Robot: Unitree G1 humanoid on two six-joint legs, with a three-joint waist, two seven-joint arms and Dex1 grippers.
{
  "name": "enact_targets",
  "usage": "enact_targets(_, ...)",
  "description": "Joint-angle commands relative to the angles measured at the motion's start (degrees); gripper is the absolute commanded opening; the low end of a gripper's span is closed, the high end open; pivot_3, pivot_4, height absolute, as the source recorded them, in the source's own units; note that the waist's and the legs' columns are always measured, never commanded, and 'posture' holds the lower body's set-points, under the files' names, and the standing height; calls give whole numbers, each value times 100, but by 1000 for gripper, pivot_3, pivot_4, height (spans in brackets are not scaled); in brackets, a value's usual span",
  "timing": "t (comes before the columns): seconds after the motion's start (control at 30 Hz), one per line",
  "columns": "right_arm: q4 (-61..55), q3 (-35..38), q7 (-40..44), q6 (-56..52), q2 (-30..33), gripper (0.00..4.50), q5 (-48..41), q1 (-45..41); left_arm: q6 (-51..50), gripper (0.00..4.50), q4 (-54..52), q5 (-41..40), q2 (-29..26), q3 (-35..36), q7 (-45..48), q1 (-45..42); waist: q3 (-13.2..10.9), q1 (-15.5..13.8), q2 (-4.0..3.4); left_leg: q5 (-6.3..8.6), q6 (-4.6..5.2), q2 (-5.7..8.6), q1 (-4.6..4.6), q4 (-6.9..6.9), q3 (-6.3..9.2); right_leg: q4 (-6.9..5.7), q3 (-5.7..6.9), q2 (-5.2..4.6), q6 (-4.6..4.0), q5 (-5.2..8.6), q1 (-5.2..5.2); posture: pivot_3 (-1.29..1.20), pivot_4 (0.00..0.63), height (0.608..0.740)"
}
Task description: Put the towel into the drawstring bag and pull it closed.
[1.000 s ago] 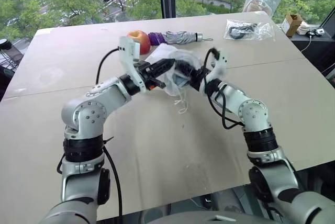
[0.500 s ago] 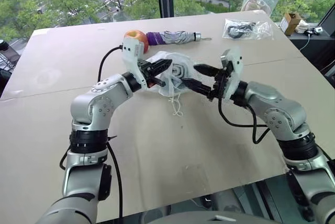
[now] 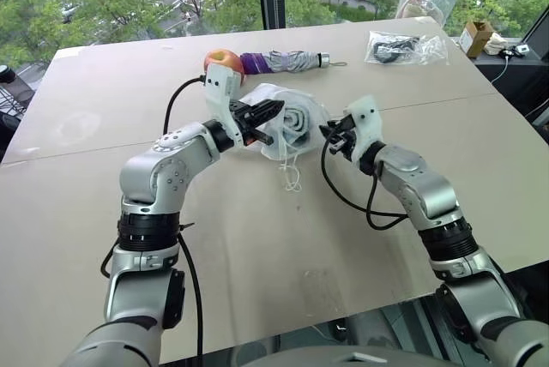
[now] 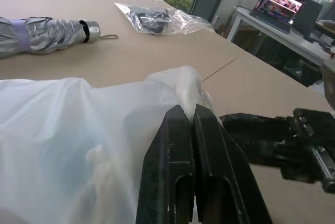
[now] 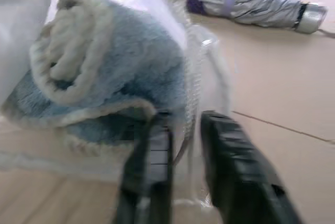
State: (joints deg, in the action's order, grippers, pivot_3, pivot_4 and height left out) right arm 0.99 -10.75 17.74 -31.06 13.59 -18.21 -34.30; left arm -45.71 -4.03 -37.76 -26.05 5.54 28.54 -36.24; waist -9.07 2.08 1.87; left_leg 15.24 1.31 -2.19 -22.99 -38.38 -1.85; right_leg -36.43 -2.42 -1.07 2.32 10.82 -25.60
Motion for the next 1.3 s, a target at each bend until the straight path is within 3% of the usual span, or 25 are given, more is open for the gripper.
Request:
enact_targets(0.03,-468,428,170,-94,-73,110,-307,15,58,0,-135,80,-56,48,67,-86,0,1,0,0,0,0,0,0,2,-1,1,1,0,0,0,0,150,740)
enact_targets(0.17,-629,923,239,-251,-206,110,-743,-30,45,0,-96,148,-41,28,104,-87,0,8,0,0,0,-2,2,1,3,-4,2,3,0,0,0,0,150,740)
enact_targets(0.37,-250,2050,-663,138,-774,110,-1055,-426,41,0,-98,343,-30,-110,140,-17,0,9,0,0,0,-2,7,0,0,-13,-1,3,0,0,0,0,150,740)
enact_targets(0.5,-13,1872,-866,455,-742,110,-511,-434,392,0,-177,525,-51,-175,297,81,0,16,-1,0,0,-1,8,1,0,-14,-1,2,-1,0,0,0,150,740)
enact_targets(0.53,5,1868,-880,481,-776,0,-500,-436,448,609,-182,550,-57,-162,324,96,0,16,-1,0,0,-1,7,2,0,-14,-1,2,-1,0,-1,0,150,740)
enact_targets(0.6,13,1863,-873,479,-853,0,-536,-436,510,1302,-184,588,-98,-148,406,131,0,20,-1,0,0,-1,7,2,0,-14,-1,2,-1,0,-1,0,150,740)
enact_targets(0.67,-8,1813,-862,487,-893,0,-491,-412,632,2485,-164,687,-87,-62,288,146,0,26,-1,0,0,-2,7,3,-1,-14,-2,3,-1,0,-2,0,150,740)
enact_targets(0.7,-29,1791,-855,481,-916,0,-480,-403,574,2607,-279,581,-105,33,321,212,-1,25,-1,0,0,-2,7,3,0,-14,-1,3,-1,0,-2,0,150,740)
enact_targets(0.87,-132,1787,-861,427,-988,0,-508,-395,-129,2607,-1258,-244,-366,304,717,899,-1,45,-2,0,0,-6,9,4,1,-14,-7,2,-1,0,-3,0,150,740)
enact_targets(1.07,-186,1768,-850,374,-1017,0,-532,-388,-730,2607,-1914,-514,-814,106,828,1711,-2,17,-4,0,0,-4,10,3,4,-17,-2,0,0,1,-2,0,150,740)
enact_targets(1.3,-200,1718,-809,328,-1075,0,-531,-397,-246,2607,-1895,390,-474,-704,276,2155,-2,22,-3,0,0,-2,16,0,1,-19,-11,0,-1,1,0,0,150,740)
